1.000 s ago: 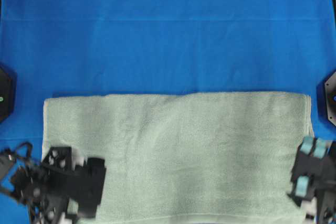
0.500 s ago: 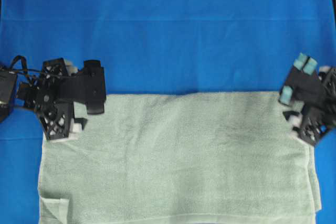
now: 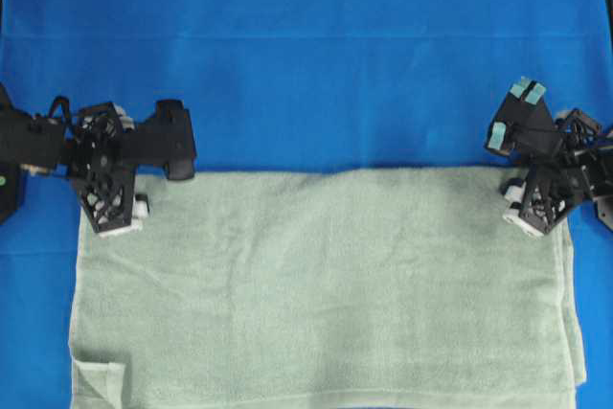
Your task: Fold a bath towel.
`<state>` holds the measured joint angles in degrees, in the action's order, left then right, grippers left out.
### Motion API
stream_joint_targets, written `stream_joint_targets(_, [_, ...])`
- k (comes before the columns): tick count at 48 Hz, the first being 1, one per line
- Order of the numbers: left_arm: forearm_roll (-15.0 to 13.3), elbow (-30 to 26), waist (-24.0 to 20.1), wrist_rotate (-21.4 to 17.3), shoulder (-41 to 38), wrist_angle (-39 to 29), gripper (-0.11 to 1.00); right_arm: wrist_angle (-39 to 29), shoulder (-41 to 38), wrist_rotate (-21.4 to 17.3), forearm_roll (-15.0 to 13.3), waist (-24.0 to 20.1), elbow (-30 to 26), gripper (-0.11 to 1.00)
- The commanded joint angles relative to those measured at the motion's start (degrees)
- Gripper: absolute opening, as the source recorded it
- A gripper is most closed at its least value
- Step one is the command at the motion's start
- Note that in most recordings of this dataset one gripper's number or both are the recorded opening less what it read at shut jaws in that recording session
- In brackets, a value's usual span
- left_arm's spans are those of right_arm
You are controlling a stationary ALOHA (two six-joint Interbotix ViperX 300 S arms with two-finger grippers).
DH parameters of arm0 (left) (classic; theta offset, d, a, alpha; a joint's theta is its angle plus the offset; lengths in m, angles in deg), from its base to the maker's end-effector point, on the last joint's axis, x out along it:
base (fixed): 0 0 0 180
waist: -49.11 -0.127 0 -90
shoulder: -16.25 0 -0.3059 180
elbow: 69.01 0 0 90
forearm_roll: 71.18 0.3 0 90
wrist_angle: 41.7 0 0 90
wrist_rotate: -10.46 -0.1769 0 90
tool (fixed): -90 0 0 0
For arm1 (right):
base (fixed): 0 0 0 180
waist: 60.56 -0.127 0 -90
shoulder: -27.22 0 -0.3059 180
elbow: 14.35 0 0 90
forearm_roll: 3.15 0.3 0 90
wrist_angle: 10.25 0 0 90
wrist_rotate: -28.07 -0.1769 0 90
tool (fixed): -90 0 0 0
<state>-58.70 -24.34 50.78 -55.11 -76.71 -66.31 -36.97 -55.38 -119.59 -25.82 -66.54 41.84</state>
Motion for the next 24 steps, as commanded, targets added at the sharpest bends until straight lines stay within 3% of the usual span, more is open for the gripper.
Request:
stream_joint_targets(1, [-0.26,-0.09,-0.18,0.62,-0.79,-0.18,0.66,0.97,-2.55,0.09,1.23,0.26,-0.18,0.58])
stream_joint_targets(4, [-0.35,-0.09,0.00,1.32,-0.70,-0.18,0.51,1.05,-2.72,0.09,1.85,0.26,-0.35,0.52])
stream_joint_targets(12, [-0.62,-0.35,2.46,1.76,-0.62,-0.62,0.11,1.23,-2.20,0.09,2.20,0.26,-0.35,0.14])
stream_joint_targets(19, [-1.49,-2.37,4.57,2.02,1.23,-3.16,0.09,-0.62,0.53,0.18,2.11,0.26,-1.67,0.13])
stream_joint_targets(24, [-2.11,-5.45,5.63,2.46,4.13,-8.70,0.09,-6.94,5.62,0.44,1.67,0.09,-4.57,0.13])
